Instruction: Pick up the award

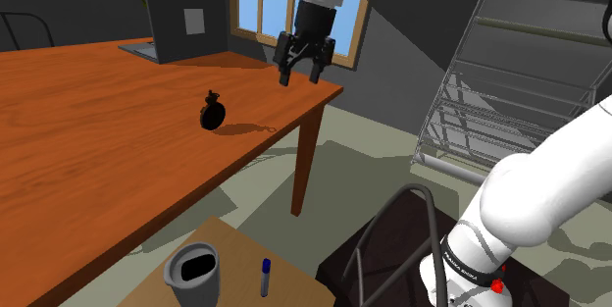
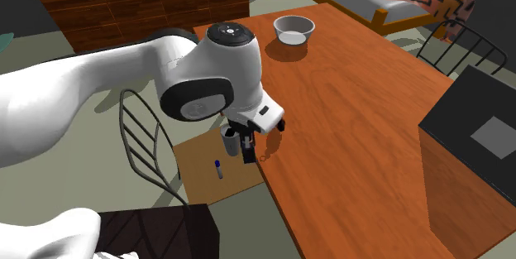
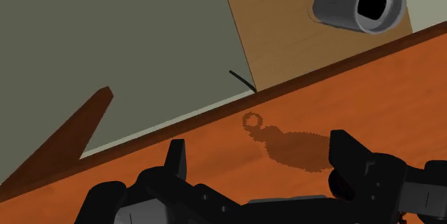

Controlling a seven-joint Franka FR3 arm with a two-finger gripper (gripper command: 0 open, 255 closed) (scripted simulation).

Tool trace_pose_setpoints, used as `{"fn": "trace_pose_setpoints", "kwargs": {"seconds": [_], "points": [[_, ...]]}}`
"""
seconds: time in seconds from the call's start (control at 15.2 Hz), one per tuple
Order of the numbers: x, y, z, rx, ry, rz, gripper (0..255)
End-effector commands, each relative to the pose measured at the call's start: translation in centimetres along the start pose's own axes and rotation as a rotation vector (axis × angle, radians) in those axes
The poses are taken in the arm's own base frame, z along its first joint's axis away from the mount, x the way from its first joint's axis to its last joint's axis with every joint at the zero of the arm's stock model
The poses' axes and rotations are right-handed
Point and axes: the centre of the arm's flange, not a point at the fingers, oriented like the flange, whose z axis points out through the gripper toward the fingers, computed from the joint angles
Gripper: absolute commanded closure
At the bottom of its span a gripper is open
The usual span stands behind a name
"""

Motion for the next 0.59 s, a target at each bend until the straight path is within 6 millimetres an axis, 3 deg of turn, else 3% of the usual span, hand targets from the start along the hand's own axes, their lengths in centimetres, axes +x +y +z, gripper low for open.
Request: {"fn": "trace_pose_setpoints", "kwargs": {"seconds": [0.0,0.53], "points": [[1.3,-2.0,0.4,-0.001,-0.002,0.004,0],[6.9,-11.0,2.0,-0.005,-0.01,0.017,0]]}}
